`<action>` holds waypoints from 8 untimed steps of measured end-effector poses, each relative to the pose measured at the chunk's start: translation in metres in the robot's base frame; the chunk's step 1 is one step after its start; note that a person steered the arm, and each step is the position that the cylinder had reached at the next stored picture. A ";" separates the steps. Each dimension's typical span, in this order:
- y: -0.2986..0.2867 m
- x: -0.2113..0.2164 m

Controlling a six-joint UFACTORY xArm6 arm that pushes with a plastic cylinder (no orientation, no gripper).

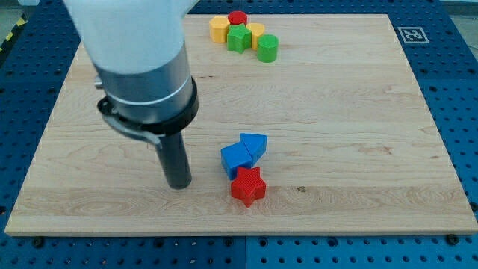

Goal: Move the blue blocks to the top

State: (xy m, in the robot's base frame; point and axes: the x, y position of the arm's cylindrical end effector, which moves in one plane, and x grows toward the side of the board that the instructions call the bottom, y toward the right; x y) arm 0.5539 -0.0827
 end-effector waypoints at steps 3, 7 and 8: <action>0.076 -0.009; 0.117 -0.035; 0.124 -0.045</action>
State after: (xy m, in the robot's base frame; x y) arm 0.5088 0.0412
